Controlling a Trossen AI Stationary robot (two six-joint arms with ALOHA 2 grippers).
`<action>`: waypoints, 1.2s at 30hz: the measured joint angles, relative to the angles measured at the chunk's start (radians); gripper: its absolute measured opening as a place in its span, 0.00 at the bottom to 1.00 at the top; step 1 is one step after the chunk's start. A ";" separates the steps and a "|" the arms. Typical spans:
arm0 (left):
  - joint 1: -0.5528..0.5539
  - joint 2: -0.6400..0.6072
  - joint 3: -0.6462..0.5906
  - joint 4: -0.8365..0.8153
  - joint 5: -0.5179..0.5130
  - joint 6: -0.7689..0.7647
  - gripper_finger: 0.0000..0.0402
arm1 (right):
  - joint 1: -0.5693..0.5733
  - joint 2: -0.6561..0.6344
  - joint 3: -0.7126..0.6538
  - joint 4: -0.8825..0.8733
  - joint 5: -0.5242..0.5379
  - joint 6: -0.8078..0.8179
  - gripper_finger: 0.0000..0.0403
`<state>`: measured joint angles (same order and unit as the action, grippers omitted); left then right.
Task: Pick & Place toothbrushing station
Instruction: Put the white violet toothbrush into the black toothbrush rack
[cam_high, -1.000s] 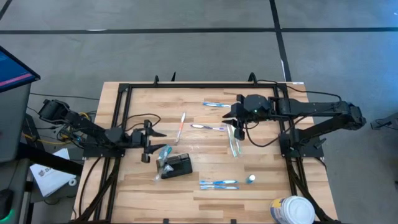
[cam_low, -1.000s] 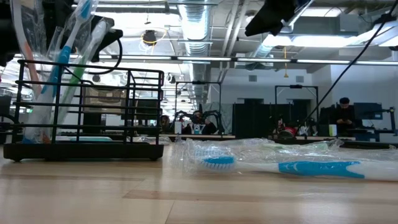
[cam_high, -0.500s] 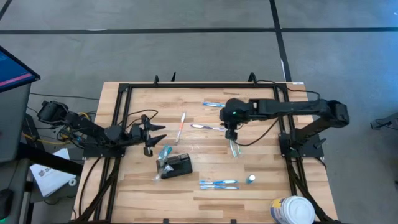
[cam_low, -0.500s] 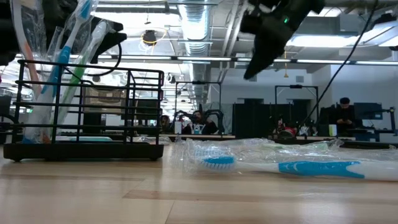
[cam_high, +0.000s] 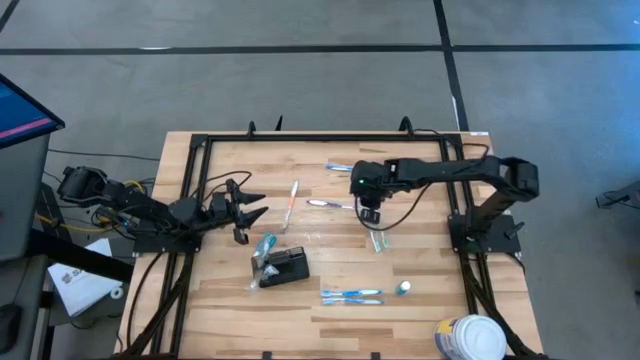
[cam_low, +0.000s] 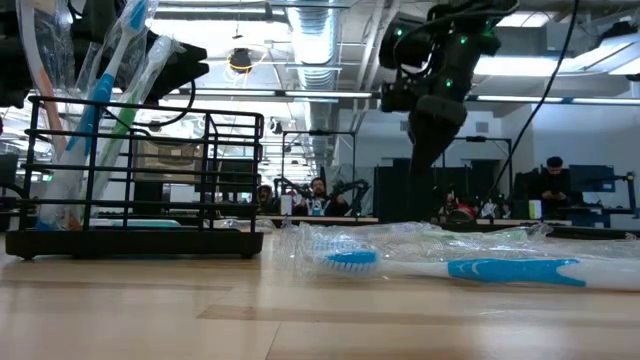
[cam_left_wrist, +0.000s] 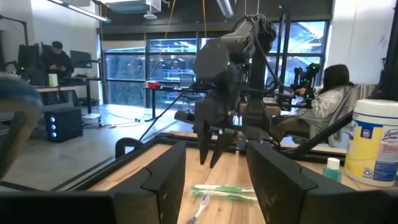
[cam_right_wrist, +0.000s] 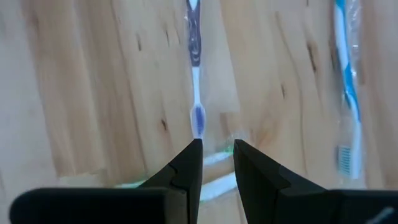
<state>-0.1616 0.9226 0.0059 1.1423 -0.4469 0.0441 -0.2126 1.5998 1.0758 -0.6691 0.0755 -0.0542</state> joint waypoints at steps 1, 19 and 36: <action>0.000 0.000 0.000 -0.001 0.000 0.000 0.40 | -0.001 0.012 0.000 0.007 0.000 -0.001 0.20; 0.000 0.000 0.000 -0.002 0.037 -0.026 0.40 | 0.001 0.065 0.000 0.001 0.002 -0.034 0.21; 0.000 0.000 0.000 -0.001 0.037 -0.026 0.40 | 0.003 0.142 -0.001 0.006 0.016 -0.061 0.41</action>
<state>-0.1619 0.9226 0.0059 1.1412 -0.4103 0.0177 -0.2100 1.7416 1.0752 -0.6628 0.0919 -0.1150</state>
